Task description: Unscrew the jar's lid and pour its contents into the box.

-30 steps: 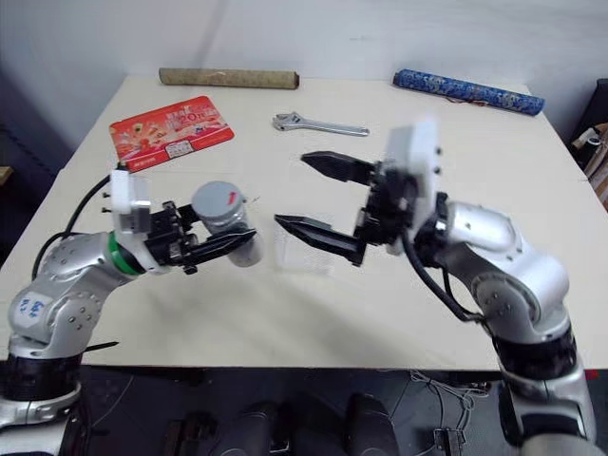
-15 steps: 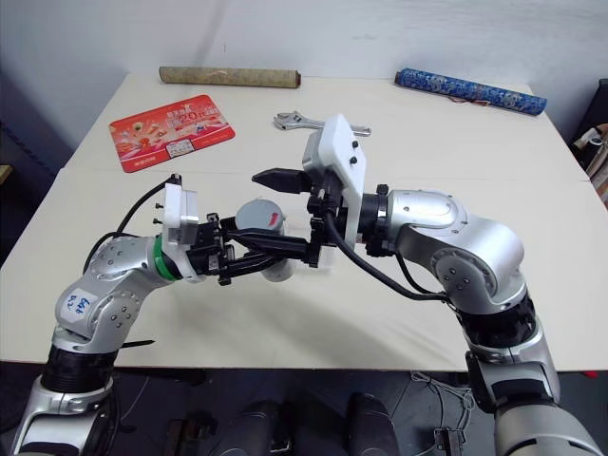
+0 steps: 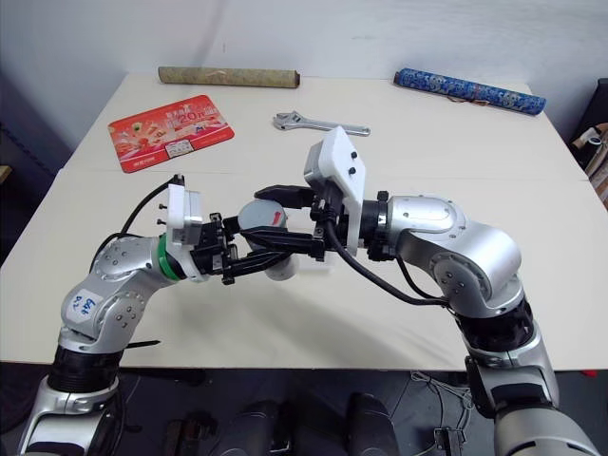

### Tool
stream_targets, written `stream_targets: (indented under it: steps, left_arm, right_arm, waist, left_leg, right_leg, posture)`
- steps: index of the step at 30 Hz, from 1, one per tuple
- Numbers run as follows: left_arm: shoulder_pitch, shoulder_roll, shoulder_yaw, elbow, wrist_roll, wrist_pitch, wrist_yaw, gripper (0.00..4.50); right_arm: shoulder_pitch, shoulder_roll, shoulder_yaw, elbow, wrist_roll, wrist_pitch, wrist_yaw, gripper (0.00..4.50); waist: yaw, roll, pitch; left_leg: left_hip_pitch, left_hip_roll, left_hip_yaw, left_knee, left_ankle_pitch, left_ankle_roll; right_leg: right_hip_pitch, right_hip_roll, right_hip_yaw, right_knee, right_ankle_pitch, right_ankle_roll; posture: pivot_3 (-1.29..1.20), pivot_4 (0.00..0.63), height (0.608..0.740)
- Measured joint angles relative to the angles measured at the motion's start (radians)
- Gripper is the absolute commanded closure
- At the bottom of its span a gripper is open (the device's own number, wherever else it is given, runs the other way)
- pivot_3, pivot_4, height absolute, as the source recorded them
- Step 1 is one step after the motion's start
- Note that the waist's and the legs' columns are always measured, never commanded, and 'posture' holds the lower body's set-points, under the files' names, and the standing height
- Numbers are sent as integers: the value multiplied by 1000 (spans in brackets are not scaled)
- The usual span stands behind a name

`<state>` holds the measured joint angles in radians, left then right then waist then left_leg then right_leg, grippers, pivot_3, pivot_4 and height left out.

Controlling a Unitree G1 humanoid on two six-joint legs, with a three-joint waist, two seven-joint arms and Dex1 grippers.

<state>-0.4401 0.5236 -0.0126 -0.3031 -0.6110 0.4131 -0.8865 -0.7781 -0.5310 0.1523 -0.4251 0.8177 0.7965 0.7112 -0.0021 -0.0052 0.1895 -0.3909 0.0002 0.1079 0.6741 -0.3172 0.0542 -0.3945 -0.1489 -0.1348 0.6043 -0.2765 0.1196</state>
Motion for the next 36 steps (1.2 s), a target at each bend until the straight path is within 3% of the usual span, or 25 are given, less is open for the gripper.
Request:
stream_targets:
  steps: [5,13,17,23,29,36]
  left_arm:
    - [0,-1,-6,7,2,-22,-53,2085]
    - [-62,12,-71,15,-17,-54,-296,2085]
    - [-89,11,-85,42,-16,-54,-330,2085]
    - [-94,6,-36,46,-17,-53,-293,2085]
    - [-93,-11,-4,96,33,-50,-156,2085]
    - [-105,-41,-31,117,80,-34,-80,2085]
  right_arm:
    - [8,-8,-7,6,-5,-14,75,2027]
    - [-91,-100,19,101,14,-36,481,2027]
    - [-102,-96,30,137,-8,-64,542,2027]
    - [-67,-62,-39,159,-18,-87,475,43]
    - [6,-48,-112,127,-64,-128,337,43]
    - [19,18,-67,71,-132,-139,212,43]
  waist:
    - [1,0,0]
    - [0,0,0]
    - [0,0,0]
    - [1,0,0]
    - [2,0,0]
    - [-1,0,0]
  left_leg:
    - [0,0,0,0,0,0]
    - [0,1,0,1,0,0]
    - [0,1,0,1,0,0]
    - [-1,1,-1,1,0,0]
    - [-1,0,-2,2,0,0]
    - [-1,1,-1,2,-1,0]
  right_leg:
    - [0,0,0,0,0,0]
    - [0,0,0,-1,0,0]
    - [0,0,0,-1,0,0]
    - [0,0,0,-1,0,0]
    - [1,0,0,-1,0,0]
    - [0,1,-1,-1,0,0]
  posture:
    - [0,150,740]
    - [0,150,740]
    - [0,150,740]
    - [0,150,740]
    - [0,150,740]
    - [0,150,740]
